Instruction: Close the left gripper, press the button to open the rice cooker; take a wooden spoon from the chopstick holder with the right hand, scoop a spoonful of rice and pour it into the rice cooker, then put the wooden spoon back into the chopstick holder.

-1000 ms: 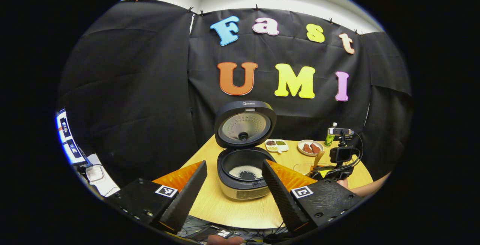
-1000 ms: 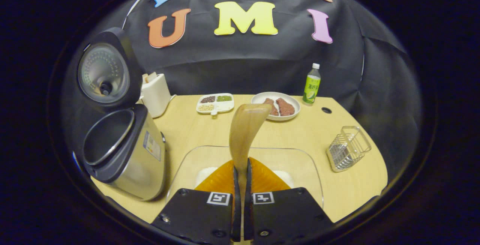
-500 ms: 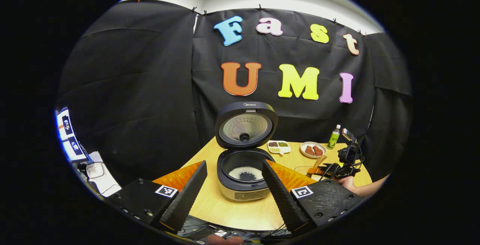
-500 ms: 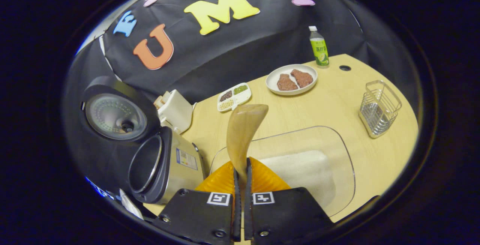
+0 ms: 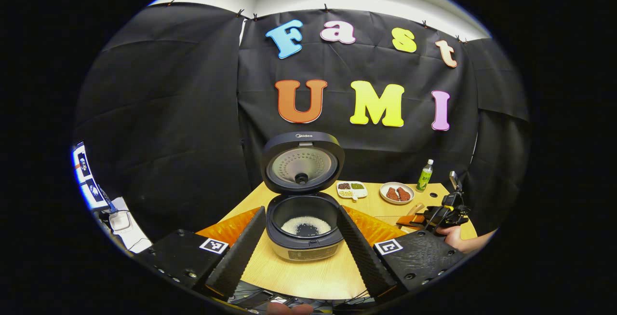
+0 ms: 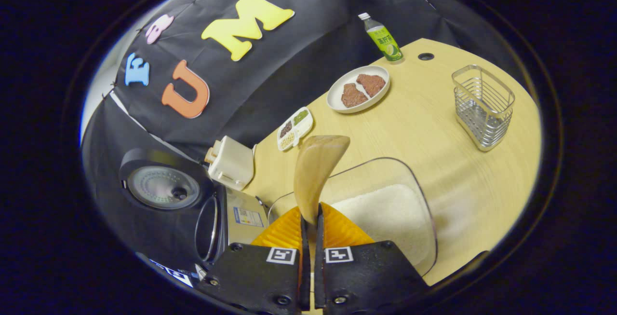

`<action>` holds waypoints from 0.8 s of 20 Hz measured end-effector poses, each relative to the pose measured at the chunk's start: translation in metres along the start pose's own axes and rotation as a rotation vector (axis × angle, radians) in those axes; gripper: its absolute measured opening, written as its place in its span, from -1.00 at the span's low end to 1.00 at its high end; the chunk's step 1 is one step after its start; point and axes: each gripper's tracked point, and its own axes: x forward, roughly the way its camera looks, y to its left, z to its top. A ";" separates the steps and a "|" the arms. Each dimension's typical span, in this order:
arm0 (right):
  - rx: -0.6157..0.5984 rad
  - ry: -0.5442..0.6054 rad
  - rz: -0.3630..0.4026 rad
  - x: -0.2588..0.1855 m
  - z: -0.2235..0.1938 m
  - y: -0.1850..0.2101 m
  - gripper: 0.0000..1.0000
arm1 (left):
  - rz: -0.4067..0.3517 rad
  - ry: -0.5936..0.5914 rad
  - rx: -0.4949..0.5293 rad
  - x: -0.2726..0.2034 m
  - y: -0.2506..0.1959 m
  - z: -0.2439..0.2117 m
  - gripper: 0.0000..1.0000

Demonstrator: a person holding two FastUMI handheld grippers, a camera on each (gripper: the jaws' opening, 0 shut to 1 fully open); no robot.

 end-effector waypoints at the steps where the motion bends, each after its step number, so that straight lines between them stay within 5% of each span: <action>1: 0.018 -0.010 0.007 -0.006 0.008 -0.002 -0.83 | -0.004 -0.001 0.000 0.003 -0.003 0.001 0.89; 9: 0.123 -0.091 0.077 -0.055 0.068 0.005 -0.83 | -0.007 0.002 -0.003 0.011 -0.013 -0.001 0.89; 16: 0.090 -0.089 0.213 -0.062 0.076 0.094 -0.84 | 0.033 0.013 -0.022 0.006 0.003 -0.007 0.89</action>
